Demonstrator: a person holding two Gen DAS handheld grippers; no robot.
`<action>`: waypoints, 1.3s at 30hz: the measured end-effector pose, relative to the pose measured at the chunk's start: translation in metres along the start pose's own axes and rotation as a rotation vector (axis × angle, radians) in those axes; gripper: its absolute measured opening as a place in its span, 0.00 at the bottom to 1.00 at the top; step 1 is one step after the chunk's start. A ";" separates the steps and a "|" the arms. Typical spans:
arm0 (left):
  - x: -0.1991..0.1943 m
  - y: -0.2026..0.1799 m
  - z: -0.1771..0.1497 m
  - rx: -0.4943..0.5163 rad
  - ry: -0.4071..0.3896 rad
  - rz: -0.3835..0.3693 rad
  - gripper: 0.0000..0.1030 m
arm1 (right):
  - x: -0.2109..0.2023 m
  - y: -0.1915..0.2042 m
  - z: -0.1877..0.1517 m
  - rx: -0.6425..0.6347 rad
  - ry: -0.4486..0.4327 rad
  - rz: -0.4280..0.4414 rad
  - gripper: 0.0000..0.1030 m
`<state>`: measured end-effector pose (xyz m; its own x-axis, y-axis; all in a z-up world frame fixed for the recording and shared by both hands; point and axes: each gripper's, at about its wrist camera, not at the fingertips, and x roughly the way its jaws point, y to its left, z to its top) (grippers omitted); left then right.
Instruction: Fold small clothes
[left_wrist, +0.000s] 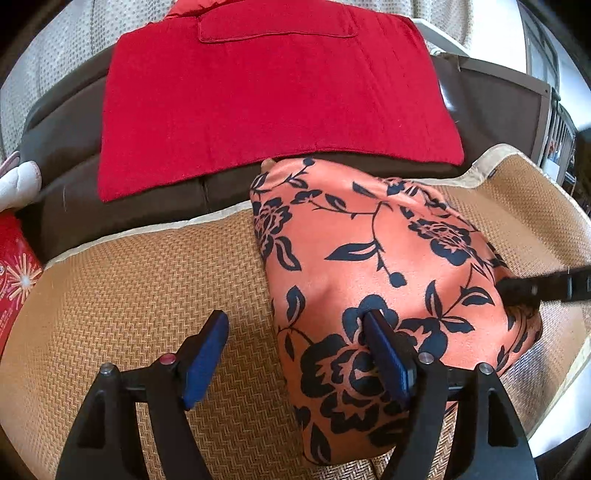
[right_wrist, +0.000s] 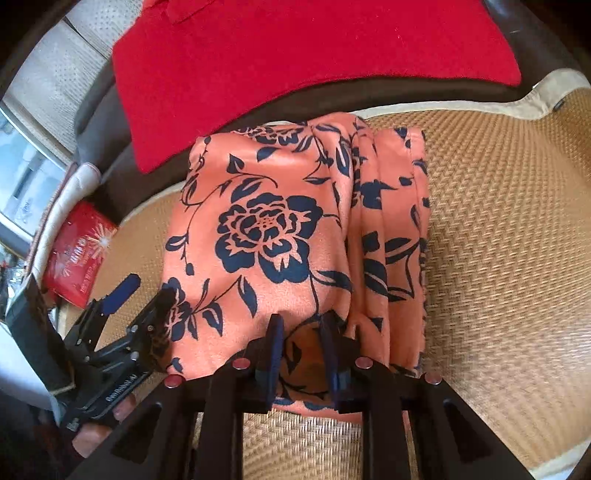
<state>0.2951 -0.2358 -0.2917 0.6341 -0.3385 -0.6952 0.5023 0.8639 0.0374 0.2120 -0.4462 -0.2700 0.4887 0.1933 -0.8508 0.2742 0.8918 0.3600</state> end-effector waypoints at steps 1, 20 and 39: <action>-0.001 0.001 0.000 -0.009 0.004 -0.009 0.74 | -0.004 0.004 0.005 0.000 -0.008 -0.006 0.24; 0.002 0.010 0.002 0.003 0.005 -0.052 0.74 | 0.123 0.076 0.138 -0.079 0.067 0.075 0.25; -0.005 -0.001 -0.005 0.017 -0.016 0.004 0.74 | 0.020 0.034 0.018 -0.013 -0.061 0.004 0.38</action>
<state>0.2889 -0.2334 -0.2918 0.6451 -0.3412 -0.6837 0.5095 0.8589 0.0522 0.2457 -0.4194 -0.2684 0.5392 0.1725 -0.8243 0.2609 0.8964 0.3582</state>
